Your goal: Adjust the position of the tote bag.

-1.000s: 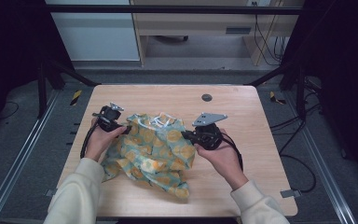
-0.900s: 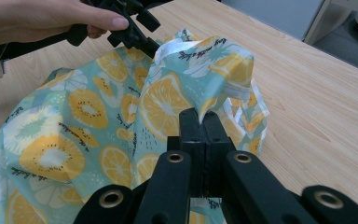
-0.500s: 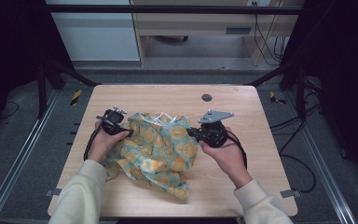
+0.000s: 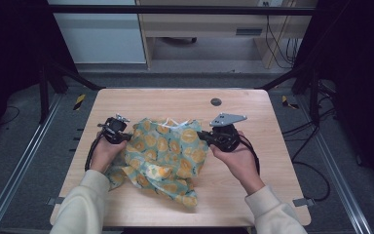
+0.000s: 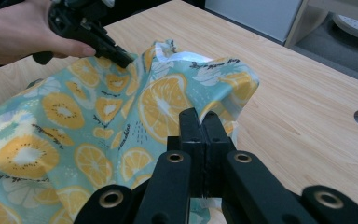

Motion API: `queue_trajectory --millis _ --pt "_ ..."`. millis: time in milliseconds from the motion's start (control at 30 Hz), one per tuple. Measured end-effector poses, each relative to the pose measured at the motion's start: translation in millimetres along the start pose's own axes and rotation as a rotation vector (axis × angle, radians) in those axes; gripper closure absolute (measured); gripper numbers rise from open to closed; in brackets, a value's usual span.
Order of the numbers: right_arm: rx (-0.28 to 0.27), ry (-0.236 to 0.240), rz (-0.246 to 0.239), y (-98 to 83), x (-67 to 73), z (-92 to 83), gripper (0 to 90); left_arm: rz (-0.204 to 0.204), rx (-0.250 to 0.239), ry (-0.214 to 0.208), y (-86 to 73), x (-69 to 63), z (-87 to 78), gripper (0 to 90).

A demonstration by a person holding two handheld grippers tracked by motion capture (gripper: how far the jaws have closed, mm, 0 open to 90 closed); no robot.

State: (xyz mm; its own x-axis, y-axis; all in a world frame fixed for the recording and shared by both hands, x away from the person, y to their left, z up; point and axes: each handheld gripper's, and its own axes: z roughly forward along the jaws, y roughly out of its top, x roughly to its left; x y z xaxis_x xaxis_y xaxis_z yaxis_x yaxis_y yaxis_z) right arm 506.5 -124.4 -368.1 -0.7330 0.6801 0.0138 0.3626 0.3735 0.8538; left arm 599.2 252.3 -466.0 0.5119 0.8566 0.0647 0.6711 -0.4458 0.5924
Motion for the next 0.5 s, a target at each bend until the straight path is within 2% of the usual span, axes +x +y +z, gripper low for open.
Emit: queue_trajectory --millis 133,167,300,333,500 --pt "-0.003 -0.012 0.001 0.2 -2.9 -2.3 89.9 0.009 -0.036 0.022 -2.1 -1.5 -6.1 90.0" --pt "-0.003 -0.013 0.001 0.1 -3.1 -3.0 89.9 0.01 -0.06 0.04 -3.6 -2.1 -10.5 90.0" --pt "0.002 -0.018 -0.004 -0.4 -3.1 -5.0 89.9 0.008 -0.088 0.055 -5.7 -2.0 -17.9 90.0" --pt "0.005 -0.022 -0.009 -1.0 -3.5 -6.0 90.0 0.012 -0.106 0.07 -7.1 -2.1 -22.2 90.0" --pt "0.016 -0.042 -0.022 -3.1 -6.1 -8.8 90.0 0.006 -0.142 0.081 -11.2 -1.5 -30.0 90.0"
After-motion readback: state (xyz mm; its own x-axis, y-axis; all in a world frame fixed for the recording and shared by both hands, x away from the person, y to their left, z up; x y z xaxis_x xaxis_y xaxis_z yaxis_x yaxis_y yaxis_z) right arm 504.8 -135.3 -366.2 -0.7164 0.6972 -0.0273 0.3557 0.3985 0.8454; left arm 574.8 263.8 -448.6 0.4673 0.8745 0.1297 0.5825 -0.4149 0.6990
